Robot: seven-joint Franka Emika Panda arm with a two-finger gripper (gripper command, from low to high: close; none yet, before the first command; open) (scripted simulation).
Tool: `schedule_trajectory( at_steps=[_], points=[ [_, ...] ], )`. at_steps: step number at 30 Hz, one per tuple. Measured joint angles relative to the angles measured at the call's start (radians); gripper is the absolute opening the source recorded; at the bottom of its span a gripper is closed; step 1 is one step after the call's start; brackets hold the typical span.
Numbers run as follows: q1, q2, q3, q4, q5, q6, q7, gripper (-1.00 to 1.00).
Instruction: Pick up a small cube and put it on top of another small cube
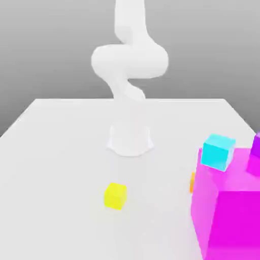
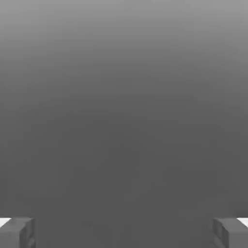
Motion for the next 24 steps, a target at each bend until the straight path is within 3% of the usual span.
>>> schedule_trajectory(
  at_steps=[14, 19, 24],
  points=[
    [0.153, 0.308, 0.440, -0.233, 0.073, 0.179, 0.414, 0.00],
    [0.175, 0.480, 0.551, -0.399, 0.125, 0.340, 0.599, 0.00],
    [0.142, 0.654, 0.603, -0.570, 0.092, 0.519, 0.822, 0.00]
  ],
)
